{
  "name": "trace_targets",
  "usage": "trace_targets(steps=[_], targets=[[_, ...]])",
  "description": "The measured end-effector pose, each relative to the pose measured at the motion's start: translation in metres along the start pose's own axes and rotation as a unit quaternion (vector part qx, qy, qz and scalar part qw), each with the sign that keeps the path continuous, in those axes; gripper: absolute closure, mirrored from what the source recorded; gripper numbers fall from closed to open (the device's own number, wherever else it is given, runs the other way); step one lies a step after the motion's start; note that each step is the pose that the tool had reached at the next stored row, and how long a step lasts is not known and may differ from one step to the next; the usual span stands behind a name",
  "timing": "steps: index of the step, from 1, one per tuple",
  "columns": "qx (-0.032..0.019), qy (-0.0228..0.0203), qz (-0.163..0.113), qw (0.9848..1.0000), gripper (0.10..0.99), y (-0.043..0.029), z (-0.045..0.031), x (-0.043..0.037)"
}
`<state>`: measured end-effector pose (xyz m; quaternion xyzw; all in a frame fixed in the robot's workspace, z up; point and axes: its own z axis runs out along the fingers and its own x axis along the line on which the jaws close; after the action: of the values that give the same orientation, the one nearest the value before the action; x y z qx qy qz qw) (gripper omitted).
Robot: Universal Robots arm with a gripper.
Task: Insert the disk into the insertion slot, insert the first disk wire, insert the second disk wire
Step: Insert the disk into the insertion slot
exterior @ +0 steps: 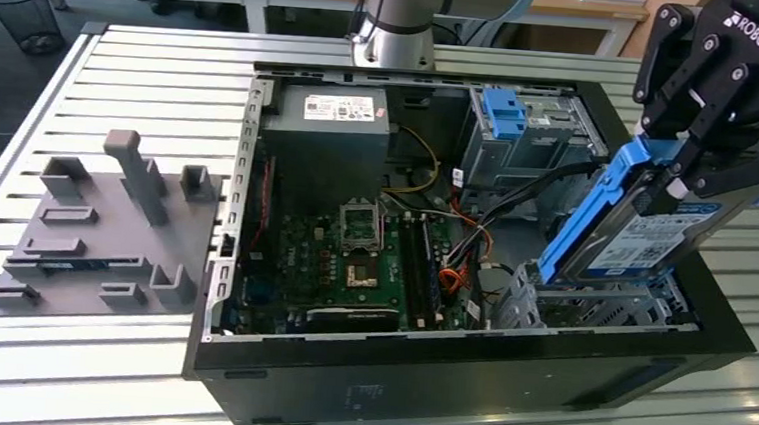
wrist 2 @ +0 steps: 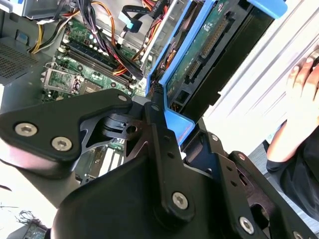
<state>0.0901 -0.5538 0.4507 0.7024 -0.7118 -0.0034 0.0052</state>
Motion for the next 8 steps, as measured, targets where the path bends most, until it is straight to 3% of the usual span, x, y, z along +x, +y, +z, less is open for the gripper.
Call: trace_targets(steps=[8], targets=[[0.0000,0.0001,0.000,1.0000,0.722,0.0011,0.0026,-0.0021]])
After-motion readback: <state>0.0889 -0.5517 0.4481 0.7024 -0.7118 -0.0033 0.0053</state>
